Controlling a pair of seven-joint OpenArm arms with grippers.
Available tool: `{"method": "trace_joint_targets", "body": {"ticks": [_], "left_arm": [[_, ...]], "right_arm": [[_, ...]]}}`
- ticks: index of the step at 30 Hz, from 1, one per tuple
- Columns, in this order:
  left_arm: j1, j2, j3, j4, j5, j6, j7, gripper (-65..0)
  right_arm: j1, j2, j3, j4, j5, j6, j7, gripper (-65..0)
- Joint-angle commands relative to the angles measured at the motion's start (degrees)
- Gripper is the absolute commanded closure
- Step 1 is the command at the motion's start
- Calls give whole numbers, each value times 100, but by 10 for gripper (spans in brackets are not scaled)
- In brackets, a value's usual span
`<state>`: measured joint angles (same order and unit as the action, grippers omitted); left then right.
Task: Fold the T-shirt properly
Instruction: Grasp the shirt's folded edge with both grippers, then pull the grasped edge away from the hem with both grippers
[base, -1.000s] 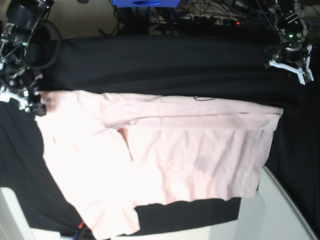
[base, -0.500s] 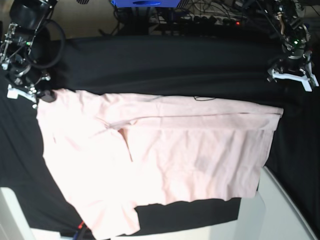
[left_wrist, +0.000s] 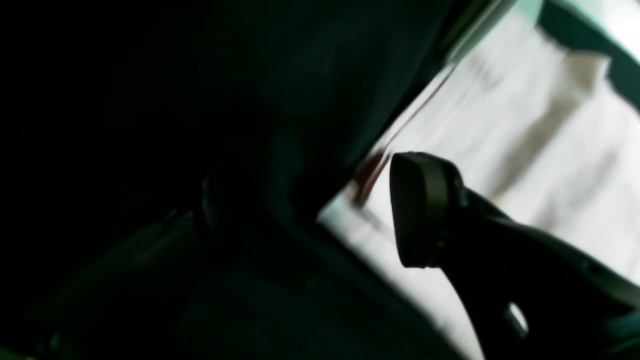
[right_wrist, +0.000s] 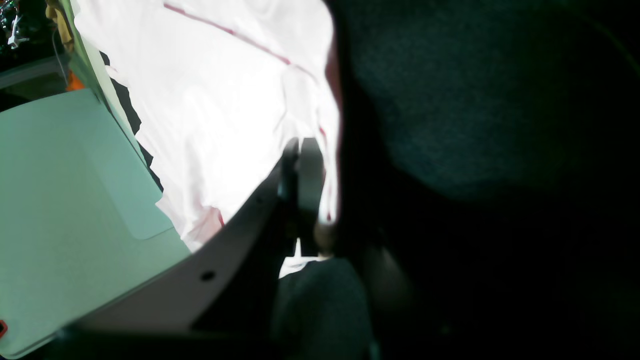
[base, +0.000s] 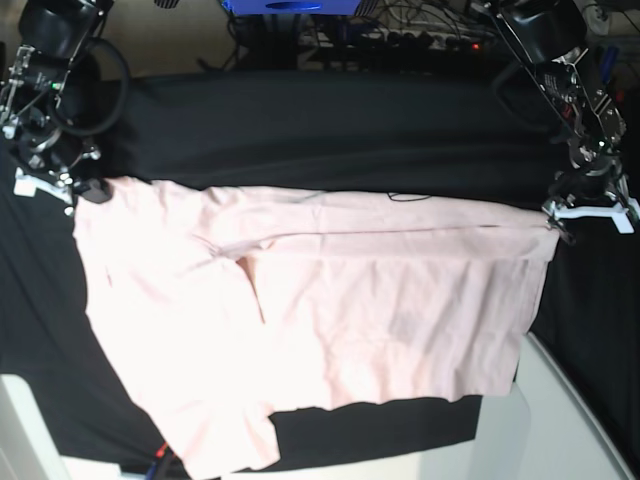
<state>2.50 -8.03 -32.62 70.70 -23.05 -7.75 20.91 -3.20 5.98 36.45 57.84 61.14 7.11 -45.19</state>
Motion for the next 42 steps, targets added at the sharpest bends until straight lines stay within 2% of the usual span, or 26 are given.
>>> {"method": "trace_joint_targets", "body": {"ticks": [1,9,23,31,42], "left_arm": [[-96,-89,-21,-41,-56,-56,-161,-435],[-378,-89,-21,-674,-64,-56,-170,-435],[-466,-36,-21,-639,-91,-56,-161,-435],[-641,113,-13,-648,-91,-65,-152,-433],[-896,148,-13,-1272,-56,-65,-170,-432]], "right_arm": [[43,92,-1,75,79,67,-118,-1],[70,84,-1,92,79,67,-250,-1],[70,84,-1,92,53,67,-250,-1],[61,92,-9,84,53,67,-250,-1],[70,92,-9,84,53,67,-250,-1]]}}
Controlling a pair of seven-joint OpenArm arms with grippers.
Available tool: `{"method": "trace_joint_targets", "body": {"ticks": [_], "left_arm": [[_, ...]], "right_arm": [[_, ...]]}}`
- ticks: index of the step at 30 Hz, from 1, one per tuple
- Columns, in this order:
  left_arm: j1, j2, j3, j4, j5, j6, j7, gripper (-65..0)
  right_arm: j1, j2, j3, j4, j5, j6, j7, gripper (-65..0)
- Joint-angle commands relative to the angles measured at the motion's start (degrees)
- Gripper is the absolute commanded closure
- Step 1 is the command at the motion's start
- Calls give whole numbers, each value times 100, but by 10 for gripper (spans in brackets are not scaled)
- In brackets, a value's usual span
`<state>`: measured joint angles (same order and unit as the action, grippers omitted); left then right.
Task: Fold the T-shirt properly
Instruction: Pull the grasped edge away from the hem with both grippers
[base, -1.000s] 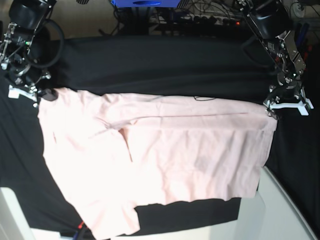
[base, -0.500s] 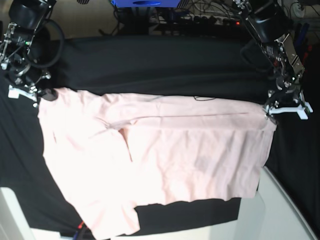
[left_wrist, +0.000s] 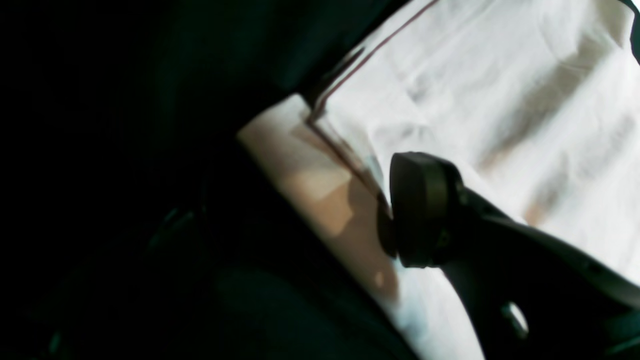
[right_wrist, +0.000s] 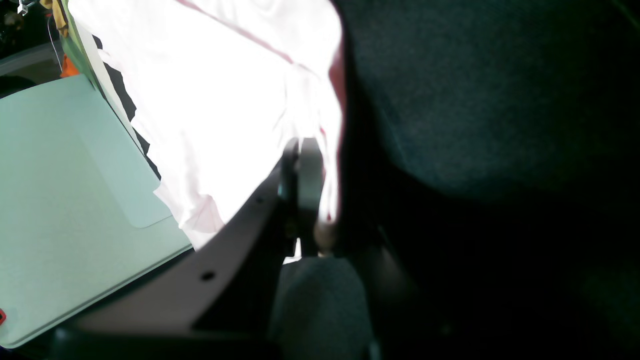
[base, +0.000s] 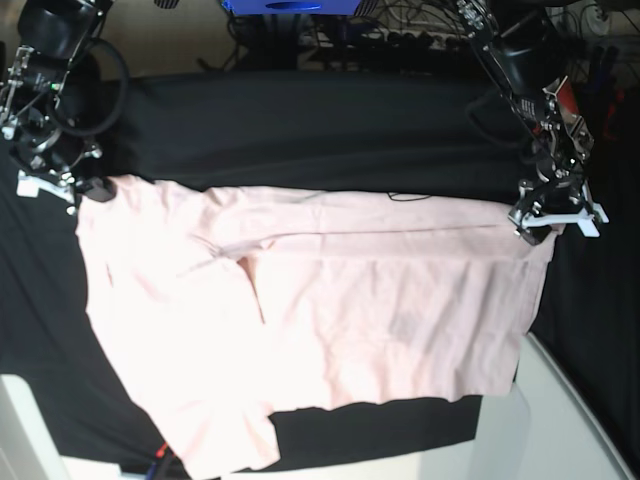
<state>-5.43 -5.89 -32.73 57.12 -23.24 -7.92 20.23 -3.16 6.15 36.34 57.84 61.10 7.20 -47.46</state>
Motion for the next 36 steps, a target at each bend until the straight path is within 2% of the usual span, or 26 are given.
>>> {"method": "trace_joint_targets", "body": {"ticks": [1,3,4,8,10,17,19,30,36], "left_arm": [[-103,-66,-2,42,-36,-47,-102,-432],[-112,-66,-2,33,-54,-47,-102,-413],[-112,-66,-2,33,-62,-47,-102,-380],[-112,-66,-2,24,-62,-47,-102,-116],[-112,-66,-28,50,-62,-47,-102,-7],[161,-57,-46,209,-62,-38,-102,0],[381,-40,-46,437,-71,-38,-102,0],[1400,435,-54,1659,-54,-38,-102,0],[1726,479,-54,2125,-62,-38,-102,0]], "right_arm": [[65,75,1,84,57,58,-23,-1],[65,75,1,84,57,58,-23,-1],[65,75,1,84,57,58,-23,-1],[65,84,1,84,57,58,-23,-1],[56,84,1,84,57,58,-23,-1],[-49,92,37,145,75,58,-23,-1],[-119,189,54,303,83,58,-23,-1],[-664,233,63,936,101,58,-23,-1],[-831,242,63,1139,101,67,-23,-1]]}}
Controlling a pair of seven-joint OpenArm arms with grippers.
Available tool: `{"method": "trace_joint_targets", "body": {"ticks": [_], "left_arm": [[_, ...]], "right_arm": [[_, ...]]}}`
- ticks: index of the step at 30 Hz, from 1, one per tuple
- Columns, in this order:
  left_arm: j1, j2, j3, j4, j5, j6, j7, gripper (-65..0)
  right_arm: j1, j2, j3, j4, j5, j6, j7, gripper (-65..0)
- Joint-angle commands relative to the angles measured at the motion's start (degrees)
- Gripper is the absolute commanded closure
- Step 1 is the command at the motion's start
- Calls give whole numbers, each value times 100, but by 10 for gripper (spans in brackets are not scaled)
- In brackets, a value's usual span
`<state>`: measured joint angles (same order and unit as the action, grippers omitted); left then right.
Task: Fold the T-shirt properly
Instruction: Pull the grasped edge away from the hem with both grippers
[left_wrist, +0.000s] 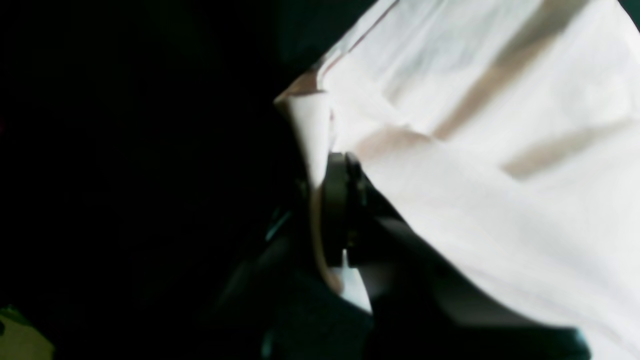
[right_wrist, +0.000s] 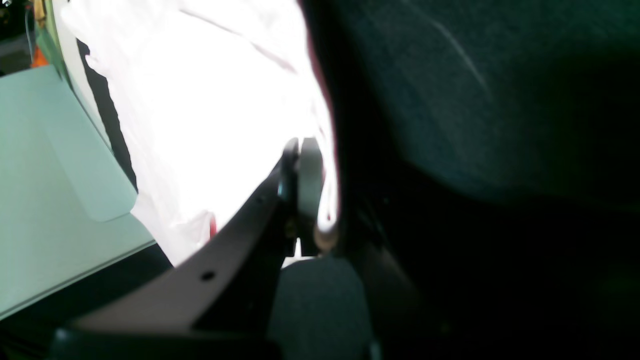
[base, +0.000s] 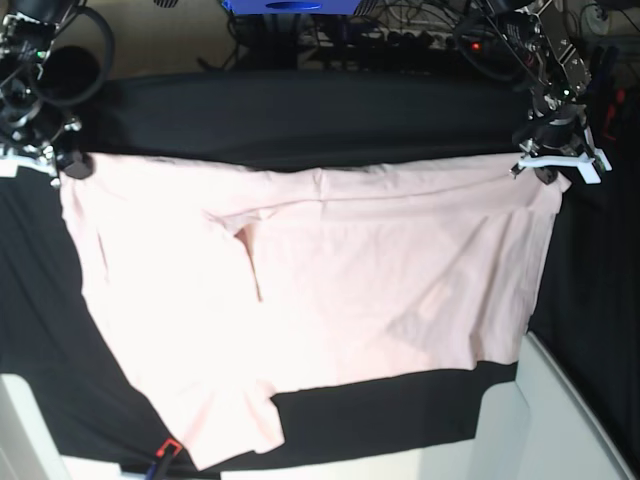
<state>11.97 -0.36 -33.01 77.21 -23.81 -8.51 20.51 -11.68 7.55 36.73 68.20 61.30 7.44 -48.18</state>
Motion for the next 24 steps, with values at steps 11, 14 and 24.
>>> {"method": "trace_joint_targets", "body": {"ticks": [11,14,24], "left_arm": [[364,-65,-26,582,-14,21,-113,0],[390,-47,-35,591,-14,21,-113,0],[689,93,-8,846,-14,21,-113,0]], "right_arm": [[-84,102,24,472,81,43,-188,-1],[-146,128,24,498,81,43,-188,-1],[-225,295,938,489,64,43,-812,-1]]}}
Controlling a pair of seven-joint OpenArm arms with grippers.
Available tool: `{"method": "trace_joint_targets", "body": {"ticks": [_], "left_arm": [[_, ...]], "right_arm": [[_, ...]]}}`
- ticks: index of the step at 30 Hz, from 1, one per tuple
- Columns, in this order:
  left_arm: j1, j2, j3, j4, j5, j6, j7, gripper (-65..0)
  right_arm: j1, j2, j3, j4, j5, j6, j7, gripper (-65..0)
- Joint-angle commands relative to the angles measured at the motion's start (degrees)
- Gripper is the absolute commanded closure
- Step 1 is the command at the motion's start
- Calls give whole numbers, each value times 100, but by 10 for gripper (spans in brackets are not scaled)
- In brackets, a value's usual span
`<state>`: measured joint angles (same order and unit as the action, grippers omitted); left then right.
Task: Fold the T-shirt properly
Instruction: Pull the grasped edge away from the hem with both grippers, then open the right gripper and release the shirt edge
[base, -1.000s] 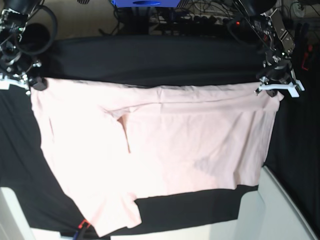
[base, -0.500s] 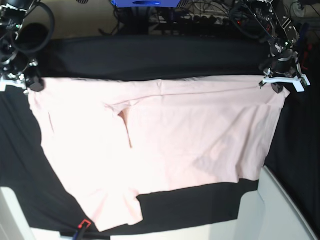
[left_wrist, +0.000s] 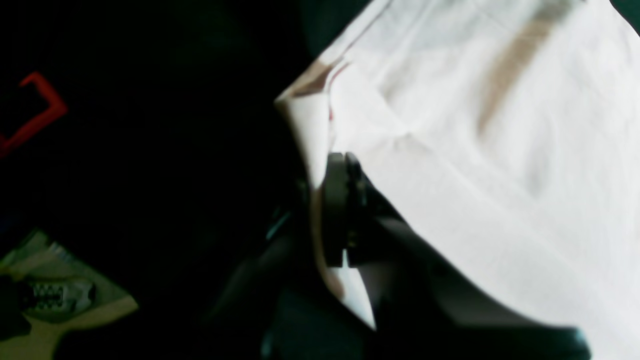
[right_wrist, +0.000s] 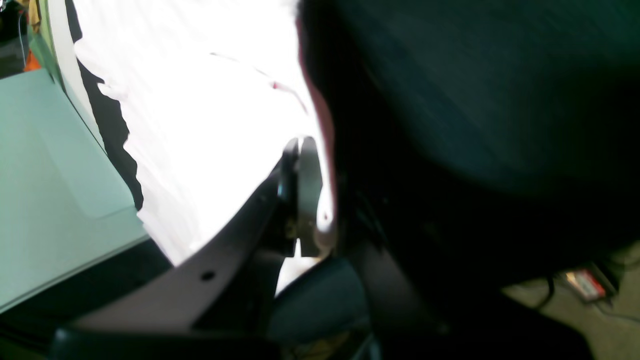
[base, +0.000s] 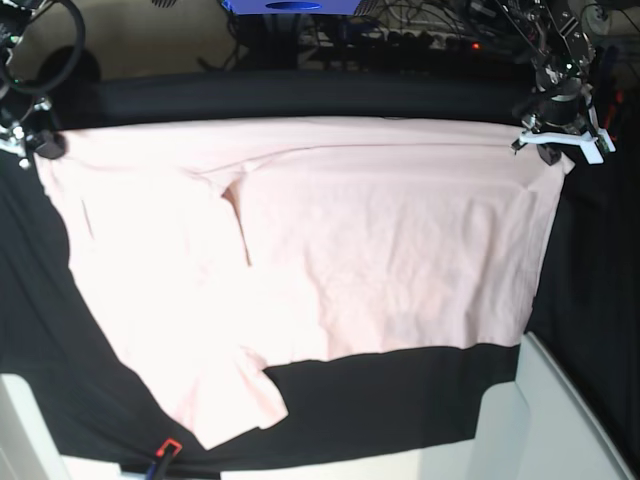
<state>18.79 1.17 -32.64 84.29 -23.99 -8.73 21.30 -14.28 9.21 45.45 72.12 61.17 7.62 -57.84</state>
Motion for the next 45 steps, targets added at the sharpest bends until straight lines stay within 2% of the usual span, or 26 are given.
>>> {"method": "trace_joint_targets", "body": {"ticks": [1,7,21,40,43,45], "left_arm": [[51,-25,-46,217,3,42,-183,0],[359,213,-19,586,56,42,-183,0],[781,195,-54,630,56,42,-200,0],[957,178,-63,560,65,42,-200,0],[957,178,-63,560,65,42,-183,0],[965,178,-63,560,65,42,-183,0]], "right_arm": [[35,129,110,98,68,25,101,-1],[-53,112,101,81,59,25,110,-1],[-528,120,110,98,77,25,127,-1],[-580,103,92,72,50,25,92,-1],[-598,103,101,72,50,25,92,-12],[-633,94,110,72,68,16,83,-51]]}}
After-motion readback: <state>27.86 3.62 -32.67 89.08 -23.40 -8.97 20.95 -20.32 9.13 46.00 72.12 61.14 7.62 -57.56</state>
